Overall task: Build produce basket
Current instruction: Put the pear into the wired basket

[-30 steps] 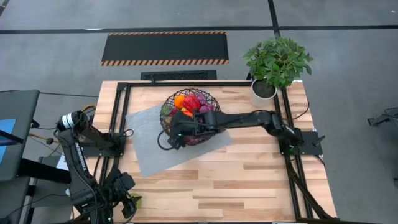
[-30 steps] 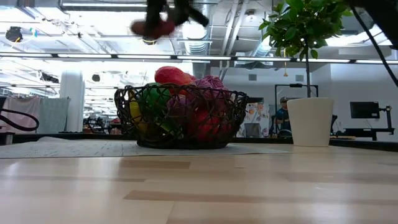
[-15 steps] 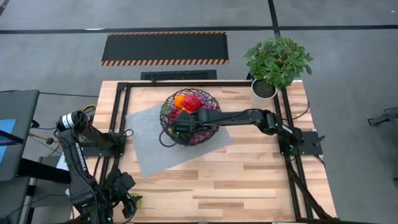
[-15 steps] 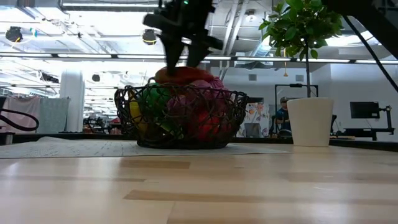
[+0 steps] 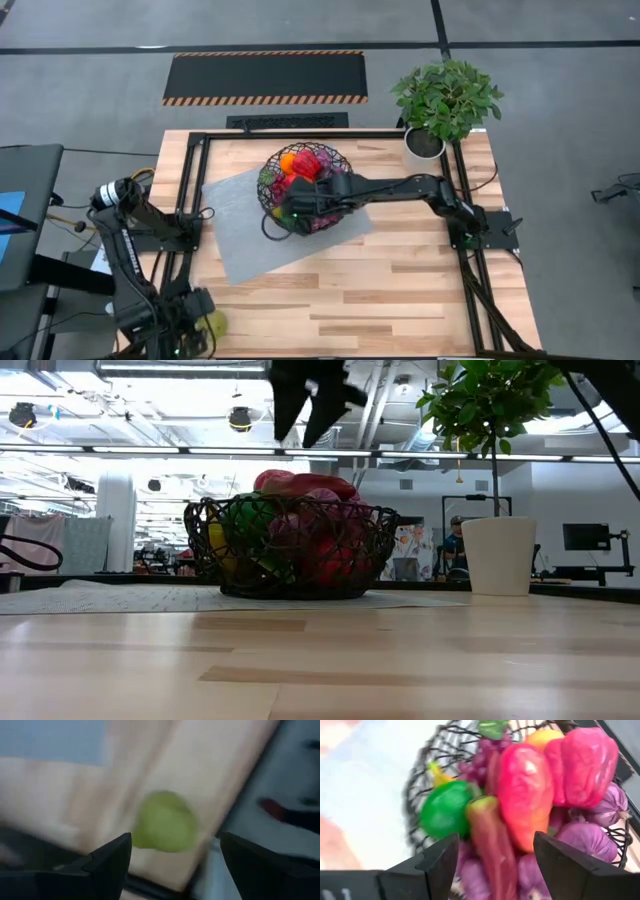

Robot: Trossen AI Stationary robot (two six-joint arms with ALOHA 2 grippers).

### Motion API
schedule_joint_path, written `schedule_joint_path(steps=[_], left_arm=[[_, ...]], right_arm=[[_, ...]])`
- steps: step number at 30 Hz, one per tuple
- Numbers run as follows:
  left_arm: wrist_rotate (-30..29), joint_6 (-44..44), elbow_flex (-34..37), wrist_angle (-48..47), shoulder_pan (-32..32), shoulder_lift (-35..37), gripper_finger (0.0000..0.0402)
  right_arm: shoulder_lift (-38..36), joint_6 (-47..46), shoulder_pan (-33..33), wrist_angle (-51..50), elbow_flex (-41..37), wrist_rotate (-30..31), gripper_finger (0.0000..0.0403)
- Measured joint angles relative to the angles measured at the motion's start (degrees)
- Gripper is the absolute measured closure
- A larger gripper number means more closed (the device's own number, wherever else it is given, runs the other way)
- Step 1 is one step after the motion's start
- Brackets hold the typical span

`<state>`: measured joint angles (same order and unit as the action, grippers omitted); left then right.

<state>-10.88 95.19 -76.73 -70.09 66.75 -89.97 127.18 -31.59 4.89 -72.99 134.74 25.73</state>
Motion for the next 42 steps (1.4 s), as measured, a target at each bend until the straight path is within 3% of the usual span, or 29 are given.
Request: schedule_joint_path(steps=[6,15,20,28,32,37,42], left_arm=[[0.12,-8.45,-0.02,15.14,1.54,-1.16,0.0109],[2.71,-18.3,0.02,11.33,1.43,-8.15,0.0075],[0.84,-20.9,0.08,9.64,2.8,-8.52,0.0074],[2.95,-20.62,9.14,14.92,4.5,-8.63,0.0074],[0.44,-20.62,12.63,21.71,4.38,-8.63,0.0074],[-4.92,-20.59,14.39,23.29,2.35,-8.65,0.0074],[-7.48,-23.0,16.08,28.68,-0.53,-8.63,0.0074]], right_arm=[[-2.66,1.68,2.59,-0.29,0.0,0.14,0.0125],[-3.28,1.68,5.02,-0.48,0.0,0.42,0.0125],[-3.28,1.68,5.68,-0.53,0.0,0.42,0.0125],[-3.28,1.67,6.35,-1.53,0.0,0.15,0.0125],[-3.28,1.66,6.94,-3.0,0.0,-0.02,0.0125],[-3.28,-0.75,8.11,-3.22,0.0,-0.96,0.0125],[-3.25,-6.91,12.12,-2.38,0.0,-7.13,0.0125]])
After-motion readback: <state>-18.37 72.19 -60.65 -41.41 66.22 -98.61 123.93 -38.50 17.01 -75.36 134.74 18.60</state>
